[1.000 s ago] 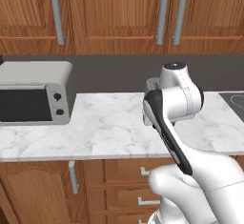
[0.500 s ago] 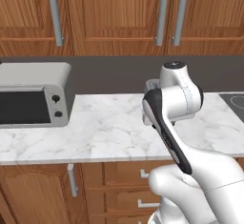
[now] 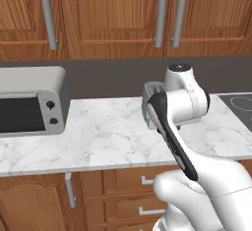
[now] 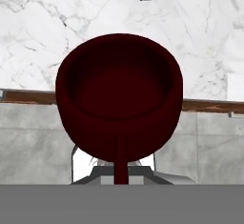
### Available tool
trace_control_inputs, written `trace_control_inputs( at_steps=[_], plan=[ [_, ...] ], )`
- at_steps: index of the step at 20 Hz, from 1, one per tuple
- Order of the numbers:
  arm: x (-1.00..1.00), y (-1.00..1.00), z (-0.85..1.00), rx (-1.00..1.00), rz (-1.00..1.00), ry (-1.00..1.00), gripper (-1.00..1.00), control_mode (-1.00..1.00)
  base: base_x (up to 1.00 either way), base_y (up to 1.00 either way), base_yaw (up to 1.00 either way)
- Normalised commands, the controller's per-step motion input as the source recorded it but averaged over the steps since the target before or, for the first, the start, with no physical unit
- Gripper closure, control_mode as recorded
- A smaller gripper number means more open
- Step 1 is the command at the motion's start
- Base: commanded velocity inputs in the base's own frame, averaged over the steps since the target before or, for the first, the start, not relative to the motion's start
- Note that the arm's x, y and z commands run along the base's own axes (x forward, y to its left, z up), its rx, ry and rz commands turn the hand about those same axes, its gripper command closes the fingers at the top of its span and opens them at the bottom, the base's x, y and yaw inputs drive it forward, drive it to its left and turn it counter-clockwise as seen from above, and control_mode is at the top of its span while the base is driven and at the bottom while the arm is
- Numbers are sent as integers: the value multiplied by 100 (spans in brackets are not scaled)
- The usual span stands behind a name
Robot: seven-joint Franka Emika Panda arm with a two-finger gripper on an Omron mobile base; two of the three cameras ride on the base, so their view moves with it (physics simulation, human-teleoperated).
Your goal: Clear the mugs and bowl far away from the sink.
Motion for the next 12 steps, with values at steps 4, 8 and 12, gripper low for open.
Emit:
trace_control_inputs(
  at_steps=[4,8,12],
  plan=[
    [0,0,0,0,0,0,100,100,-5,0,-7],
    [0,0,0,0,0,0,100,100,-2,6,1],
    [0,16,-14,3,9,-2,100,-100,0,0,0]
  ],
)
